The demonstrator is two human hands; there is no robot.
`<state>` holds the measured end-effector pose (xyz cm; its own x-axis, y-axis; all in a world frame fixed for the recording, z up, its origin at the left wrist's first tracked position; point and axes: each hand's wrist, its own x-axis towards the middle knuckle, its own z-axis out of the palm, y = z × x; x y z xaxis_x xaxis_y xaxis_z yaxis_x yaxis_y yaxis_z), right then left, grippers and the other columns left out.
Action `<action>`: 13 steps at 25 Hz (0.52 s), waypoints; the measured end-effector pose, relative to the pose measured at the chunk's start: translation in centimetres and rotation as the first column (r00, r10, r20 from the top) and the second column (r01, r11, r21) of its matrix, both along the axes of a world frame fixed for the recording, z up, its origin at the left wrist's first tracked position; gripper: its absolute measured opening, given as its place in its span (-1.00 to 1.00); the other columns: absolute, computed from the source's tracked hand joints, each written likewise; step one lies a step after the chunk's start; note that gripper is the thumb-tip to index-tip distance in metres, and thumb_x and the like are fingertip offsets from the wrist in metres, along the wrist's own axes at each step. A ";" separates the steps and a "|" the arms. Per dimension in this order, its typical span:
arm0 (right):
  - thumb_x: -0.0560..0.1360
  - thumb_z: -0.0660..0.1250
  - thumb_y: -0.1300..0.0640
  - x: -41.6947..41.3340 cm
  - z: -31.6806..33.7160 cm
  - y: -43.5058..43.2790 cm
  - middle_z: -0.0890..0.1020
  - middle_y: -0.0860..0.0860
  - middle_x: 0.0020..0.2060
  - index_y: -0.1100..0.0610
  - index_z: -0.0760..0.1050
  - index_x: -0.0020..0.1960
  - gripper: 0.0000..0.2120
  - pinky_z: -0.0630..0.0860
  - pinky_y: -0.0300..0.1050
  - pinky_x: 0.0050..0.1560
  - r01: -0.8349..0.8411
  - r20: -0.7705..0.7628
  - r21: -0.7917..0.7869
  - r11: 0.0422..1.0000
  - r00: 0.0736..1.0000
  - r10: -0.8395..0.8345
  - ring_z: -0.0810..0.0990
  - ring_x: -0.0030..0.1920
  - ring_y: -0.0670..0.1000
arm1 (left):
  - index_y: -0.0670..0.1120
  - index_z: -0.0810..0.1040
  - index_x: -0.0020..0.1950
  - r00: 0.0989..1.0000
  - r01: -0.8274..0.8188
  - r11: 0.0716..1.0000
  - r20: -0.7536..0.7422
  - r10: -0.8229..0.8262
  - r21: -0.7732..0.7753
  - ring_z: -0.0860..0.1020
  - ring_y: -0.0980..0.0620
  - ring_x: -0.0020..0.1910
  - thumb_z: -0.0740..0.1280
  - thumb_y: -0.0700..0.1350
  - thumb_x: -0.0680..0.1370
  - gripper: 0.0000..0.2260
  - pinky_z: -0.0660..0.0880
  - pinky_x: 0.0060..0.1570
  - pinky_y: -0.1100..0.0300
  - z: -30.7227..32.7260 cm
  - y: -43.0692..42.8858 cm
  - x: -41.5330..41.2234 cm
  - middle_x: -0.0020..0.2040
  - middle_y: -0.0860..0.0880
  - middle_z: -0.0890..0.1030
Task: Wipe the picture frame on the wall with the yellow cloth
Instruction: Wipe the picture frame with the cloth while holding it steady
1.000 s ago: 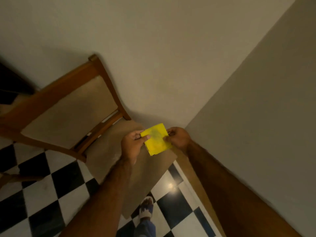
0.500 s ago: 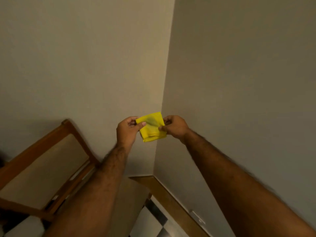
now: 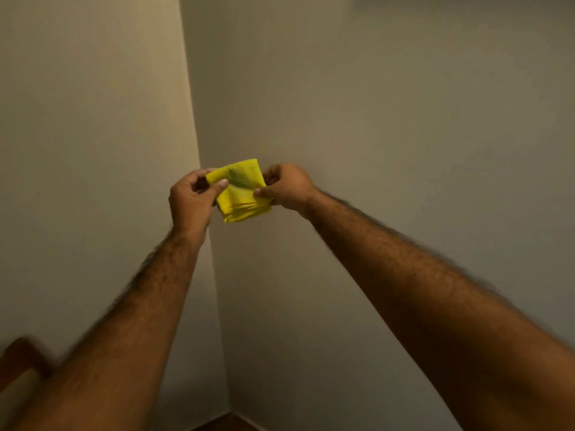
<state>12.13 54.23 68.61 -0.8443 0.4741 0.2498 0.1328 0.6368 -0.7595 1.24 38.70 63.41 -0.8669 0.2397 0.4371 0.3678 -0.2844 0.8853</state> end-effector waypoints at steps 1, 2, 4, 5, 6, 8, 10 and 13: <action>0.41 0.54 0.25 1.2 2.3 0.7 0.73 0.27 -0.07 0.29 0.65 0.06 -0.75 0.66 0.27 0.10 0.022 -0.038 -0.004 1.000 0.999 -0.022 0.73 0.05 0.32 | -0.16 0.65 0.13 0.999 0.010 1.000 -0.049 -0.009 0.002 0.64 0.06 -0.17 0.53 -0.25 0.45 -0.73 0.65 -0.03 0.06 2.3 1.1 0.5 -0.11 -0.08 0.69; 0.42 0.54 0.26 2.1 4.1 1.2 0.71 0.23 -0.10 0.29 0.65 0.07 -0.75 0.67 0.26 0.09 0.039 -0.072 0.004 0.999 0.997 -0.039 0.74 0.04 0.31 | -0.16 0.66 0.14 0.996 0.012 1.000 -0.094 -0.011 0.009 0.64 0.12 -0.20 0.53 -0.24 0.44 -0.72 0.65 -0.09 0.12 4.4 1.9 0.9 -0.12 -0.05 0.69; 0.42 0.54 0.25 4.5 7.8 1.8 0.68 0.16 -0.14 0.28 0.64 0.08 -0.74 0.68 0.24 0.08 0.080 -0.121 0.047 0.996 0.990 -0.074 0.74 -0.02 0.24 | -0.15 0.67 0.15 0.983 0.045 0.998 -0.180 -0.038 0.039 0.65 0.23 -0.24 0.54 -0.21 0.44 -0.71 0.64 -0.15 0.22 8.4 3.4 2.4 -0.13 0.02 0.70; 0.42 0.54 0.25 5.6 9.6 2.0 0.67 0.15 -0.15 0.28 0.65 0.08 -0.74 0.69 0.22 0.07 0.099 -0.147 0.062 0.993 0.985 -0.089 0.73 -0.07 0.18 | -0.14 0.67 0.15 0.976 0.052 0.998 -0.215 -0.041 0.047 0.65 0.23 -0.23 0.54 -0.21 0.44 -0.71 0.65 -0.13 0.22 10.1 4.1 3.0 -0.13 0.02 0.70; 0.42 0.54 0.24 6.6 11.5 2.3 0.67 0.14 -0.14 0.28 0.65 0.09 -0.74 0.69 0.21 0.06 0.112 -0.177 0.070 0.991 0.979 -0.098 0.71 -0.11 0.14 | -0.11 0.67 0.13 0.969 0.058 0.996 -0.243 -0.042 0.062 0.66 0.21 -0.21 0.53 -0.20 0.45 -0.73 0.66 -0.09 0.20 12.0 4.8 3.8 -0.12 0.02 0.70; 0.43 0.54 0.23 8.8 14.9 2.7 0.70 0.14 -0.12 0.27 0.65 0.10 -0.73 0.70 0.18 0.06 0.146 -0.231 0.088 0.985 0.965 -0.122 0.71 -0.11 0.12 | -0.05 0.66 0.11 0.953 0.078 0.992 -0.298 -0.046 0.096 0.66 0.11 -0.15 0.53 -0.19 0.45 -0.76 0.66 -0.02 0.11 15.5 5.9 5.3 -0.10 -0.02 0.70; 0.43 0.55 0.21 11.0 17.8 3.1 0.75 0.17 -0.04 0.26 0.66 0.11 -0.72 0.71 0.16 0.04 0.193 -0.277 0.124 0.973 0.949 -0.153 0.76 -0.05 0.15 | -0.04 0.65 0.11 0.934 0.096 0.989 -0.353 -0.050 0.114 0.64 0.05 -0.11 0.52 -0.18 0.46 -0.75 0.63 0.01 0.07 18.5 7.3 6.7 -0.06 -0.09 0.69; 0.44 0.55 0.16 13.4 21.0 3.2 0.75 0.17 0.02 0.23 0.65 0.15 -0.69 0.73 0.10 0.02 0.243 -0.327 0.177 0.954 0.929 -0.176 0.76 0.00 0.13 | -0.04 0.65 0.15 0.901 0.110 0.984 -0.432 -0.039 0.140 0.64 0.15 -0.15 0.51 -0.17 0.47 -0.74 0.62 -0.03 0.15 22.4 8.5 8.2 -0.04 -0.06 0.69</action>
<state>25.55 57.43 89.59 -0.5986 0.5400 0.5916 0.0656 0.7691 -0.6357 9.46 47.20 85.79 -0.5713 0.1939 0.7975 0.6714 -0.4485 0.5900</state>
